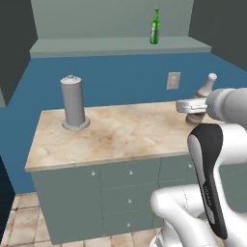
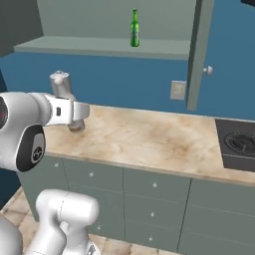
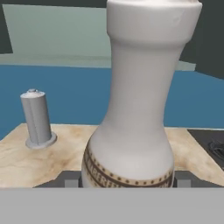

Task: Sort all alcoholic drinks to one cabinet, and non-alcoholic drinks to the other.

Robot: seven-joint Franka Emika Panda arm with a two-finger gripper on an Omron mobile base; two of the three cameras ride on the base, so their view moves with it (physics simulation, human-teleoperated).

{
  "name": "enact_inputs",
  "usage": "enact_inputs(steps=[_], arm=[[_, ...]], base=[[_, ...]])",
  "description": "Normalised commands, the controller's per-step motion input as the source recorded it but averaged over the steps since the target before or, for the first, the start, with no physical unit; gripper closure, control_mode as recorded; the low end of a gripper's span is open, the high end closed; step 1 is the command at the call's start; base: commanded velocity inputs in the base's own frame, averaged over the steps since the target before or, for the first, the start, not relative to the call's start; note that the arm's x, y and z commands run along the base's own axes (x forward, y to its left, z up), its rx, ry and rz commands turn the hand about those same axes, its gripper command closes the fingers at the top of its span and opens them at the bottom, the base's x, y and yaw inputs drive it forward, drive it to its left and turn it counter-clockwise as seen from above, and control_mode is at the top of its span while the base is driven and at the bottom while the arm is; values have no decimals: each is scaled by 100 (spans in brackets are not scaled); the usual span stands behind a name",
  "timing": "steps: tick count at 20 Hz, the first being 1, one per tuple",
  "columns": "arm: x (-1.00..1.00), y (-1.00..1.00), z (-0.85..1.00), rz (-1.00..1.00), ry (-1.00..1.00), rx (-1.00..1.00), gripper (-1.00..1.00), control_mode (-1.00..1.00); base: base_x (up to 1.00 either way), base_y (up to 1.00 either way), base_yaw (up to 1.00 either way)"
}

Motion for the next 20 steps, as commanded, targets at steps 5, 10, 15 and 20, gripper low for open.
enact_inputs(steps=[5, 10, 15, 20], arm=[[0, 0, 0, 0, 0, 0, 100, 100], [0, 0, 0, 0, 0, 0, 100, 100], [0, 0, 0, 0, 0, 0, 100, 100], [0, 0, 0, 0, 0, 0, 100, 100]], base=[[47, 35, 0], [46, 36, 0], [45, 36, 0], [43, 35, 0]])
